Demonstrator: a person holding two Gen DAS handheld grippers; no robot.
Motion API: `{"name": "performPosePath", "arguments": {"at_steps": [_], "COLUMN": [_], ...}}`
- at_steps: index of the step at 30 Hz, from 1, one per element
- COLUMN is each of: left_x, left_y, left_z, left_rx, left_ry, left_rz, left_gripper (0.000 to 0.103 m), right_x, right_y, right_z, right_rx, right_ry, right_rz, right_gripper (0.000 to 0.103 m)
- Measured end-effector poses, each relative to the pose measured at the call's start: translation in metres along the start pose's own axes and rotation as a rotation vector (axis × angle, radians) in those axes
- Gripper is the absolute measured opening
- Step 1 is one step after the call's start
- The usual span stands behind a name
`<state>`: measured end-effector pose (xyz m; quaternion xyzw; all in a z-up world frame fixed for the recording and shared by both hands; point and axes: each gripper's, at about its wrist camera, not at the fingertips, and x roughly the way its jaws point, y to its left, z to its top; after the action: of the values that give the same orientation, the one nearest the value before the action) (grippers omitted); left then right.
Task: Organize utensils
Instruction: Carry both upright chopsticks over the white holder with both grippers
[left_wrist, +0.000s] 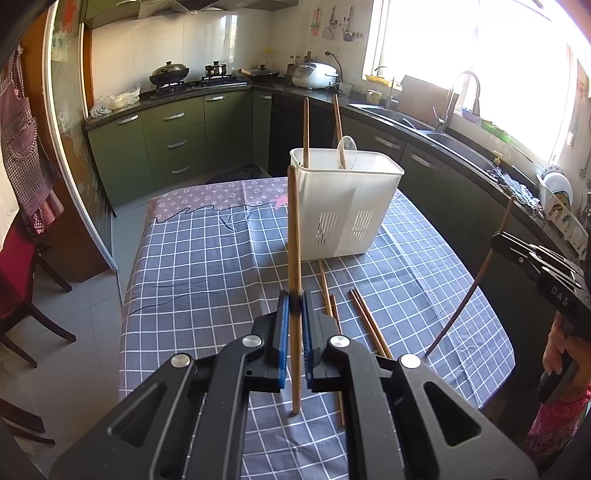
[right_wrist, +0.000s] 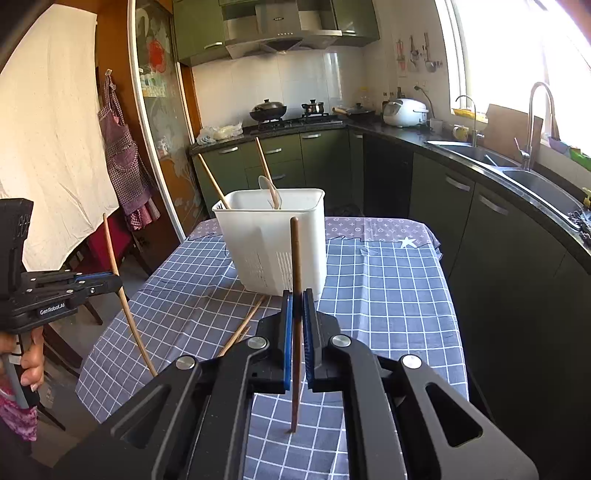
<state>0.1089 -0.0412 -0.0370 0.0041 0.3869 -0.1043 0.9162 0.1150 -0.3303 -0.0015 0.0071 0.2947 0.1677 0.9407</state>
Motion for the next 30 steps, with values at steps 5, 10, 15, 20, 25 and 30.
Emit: {"name": "performPosePath", "arguments": {"at_steps": [5,10,15,20,25,30], "left_x": [-0.005,-0.010,-0.014,-0.017,-0.022,-0.031], "left_y": [-0.004,-0.006,-0.007,-0.011,-0.015,-0.020], "left_z": [-0.003,-0.006,-0.004,-0.003,0.007,0.038], "left_rx": [0.009,0.012,0.020,0.028,0.041,0.051], "left_ry": [-0.008,-0.018,-0.028,-0.037,-0.050,-0.074], "left_rz": [0.001,-0.001,0.004,-0.003,-0.015,-0.055], "left_gripper": [0.007,0.007,0.007,0.007,0.007,0.007], "right_x": [-0.021,-0.027,-0.026,-0.024,-0.029,-0.042], "right_y": [0.001,-0.004,-0.002,-0.002,0.001,-0.001], "right_z": [-0.014,-0.018,-0.017,-0.011,0.005,0.037], "right_rx": [-0.005,0.014,0.009,0.004,-0.005,-0.012], "right_ry": [-0.023,-0.029,-0.029,-0.034,-0.058,-0.113], "right_rz": [0.006,0.010,0.022,0.032,0.054,0.087], "right_gripper": [0.006,0.006,0.006,0.006,0.006,0.006]}}
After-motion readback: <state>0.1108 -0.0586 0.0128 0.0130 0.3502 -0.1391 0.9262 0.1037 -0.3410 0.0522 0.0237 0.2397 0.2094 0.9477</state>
